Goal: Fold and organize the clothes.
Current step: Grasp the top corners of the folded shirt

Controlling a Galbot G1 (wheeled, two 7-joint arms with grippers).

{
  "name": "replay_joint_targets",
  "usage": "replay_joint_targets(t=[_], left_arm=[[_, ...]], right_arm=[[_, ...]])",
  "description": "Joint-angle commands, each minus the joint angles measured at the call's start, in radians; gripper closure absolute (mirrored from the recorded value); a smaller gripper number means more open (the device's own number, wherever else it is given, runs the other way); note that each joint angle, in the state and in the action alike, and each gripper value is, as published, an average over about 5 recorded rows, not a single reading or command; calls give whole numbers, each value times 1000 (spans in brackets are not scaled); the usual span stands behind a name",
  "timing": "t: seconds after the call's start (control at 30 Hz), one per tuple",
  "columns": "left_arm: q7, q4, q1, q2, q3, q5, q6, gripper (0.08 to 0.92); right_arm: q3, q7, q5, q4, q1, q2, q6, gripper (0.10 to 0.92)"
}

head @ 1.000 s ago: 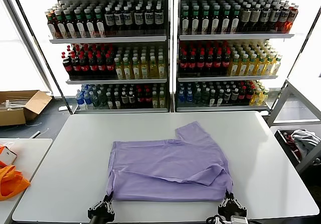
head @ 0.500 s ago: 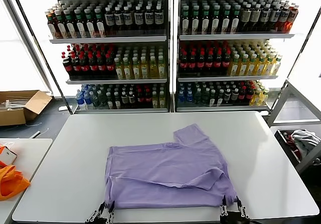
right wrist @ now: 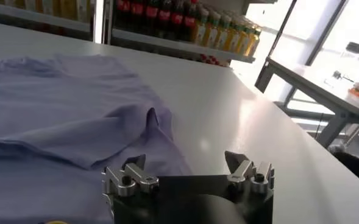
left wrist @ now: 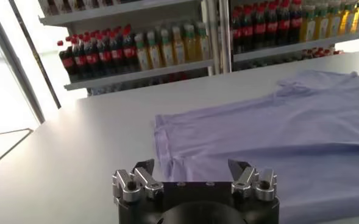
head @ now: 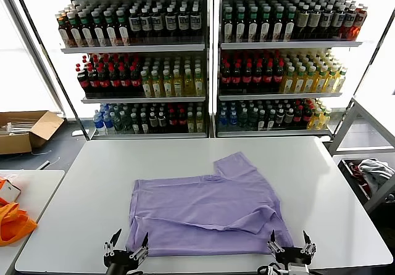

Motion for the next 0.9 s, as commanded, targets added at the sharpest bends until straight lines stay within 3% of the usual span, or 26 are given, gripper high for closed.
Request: replay_joint_targets(t=[0.03, 0.7, 0.9], left_arm=[[10, 31, -158, 8, 6, -28, 50, 200], [48, 184, -334, 77, 19, -142, 82, 177], [71, 230, -467, 131, 8, -216, 107, 177]], right_arm=[[22, -28, 27, -111, 214, -5, -66, 203], [-172, -72, 81, -452, 653, 75, -66, 203], [-162, -75, 132, -506, 788, 88, -67, 203]])
